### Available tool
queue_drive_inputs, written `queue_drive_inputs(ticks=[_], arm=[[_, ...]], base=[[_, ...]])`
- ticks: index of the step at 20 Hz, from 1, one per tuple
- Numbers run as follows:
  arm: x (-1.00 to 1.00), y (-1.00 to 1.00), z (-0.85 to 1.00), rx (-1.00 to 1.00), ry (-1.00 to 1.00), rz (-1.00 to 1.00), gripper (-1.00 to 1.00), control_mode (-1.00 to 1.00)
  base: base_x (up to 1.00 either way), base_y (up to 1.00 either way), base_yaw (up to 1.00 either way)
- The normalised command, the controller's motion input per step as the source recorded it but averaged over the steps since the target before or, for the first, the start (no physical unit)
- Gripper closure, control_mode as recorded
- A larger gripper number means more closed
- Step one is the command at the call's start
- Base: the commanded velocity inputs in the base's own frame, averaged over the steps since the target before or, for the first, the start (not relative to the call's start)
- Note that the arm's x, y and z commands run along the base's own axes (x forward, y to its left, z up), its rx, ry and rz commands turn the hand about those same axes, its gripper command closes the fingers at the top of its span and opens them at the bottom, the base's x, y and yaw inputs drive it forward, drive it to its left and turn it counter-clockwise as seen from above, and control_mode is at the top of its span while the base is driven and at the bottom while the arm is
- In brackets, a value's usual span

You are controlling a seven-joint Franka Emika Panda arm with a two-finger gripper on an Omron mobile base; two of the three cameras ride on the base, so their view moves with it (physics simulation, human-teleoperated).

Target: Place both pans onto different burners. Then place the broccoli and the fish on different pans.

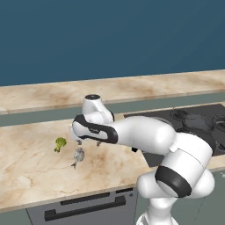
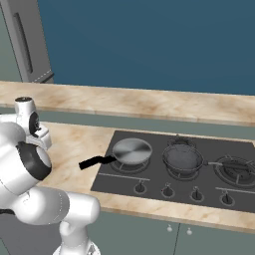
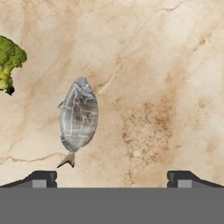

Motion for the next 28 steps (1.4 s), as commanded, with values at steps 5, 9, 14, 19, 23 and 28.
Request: queue_drive_inputs(ticks=[5, 9, 14, 19, 23, 28], arm=[[0.0, 0.23, -0.02, 0.0, 0.0, 0.04, -1.0, -1.0], [0.0, 0.08, 0.0, 0.0, 0.0, 0.01, -1.0, -1.0], [0.06, 0.01, -0.04, 0.0, 0.0, 0.0, -1.0, -1.0], [0.12, 0.05, -0.15, 0.0, 0.0, 0.0, -1.0, -1.0], [0.09, 0.17, -0.21, 0.0, 0.0, 0.0, -1.0, -1.0], [0.08, 0.14, -0.11, 0.0, 0.0, 0.0, -1.0, -1.0]], base=[[0.0, 0.0, 0.0], [0.0, 0.0, 0.0], [0.0, 0.0, 0.0], [0.0, 0.0, 0.0], [0.0, 0.0, 0.0], [0.0, 0.0, 0.0]])
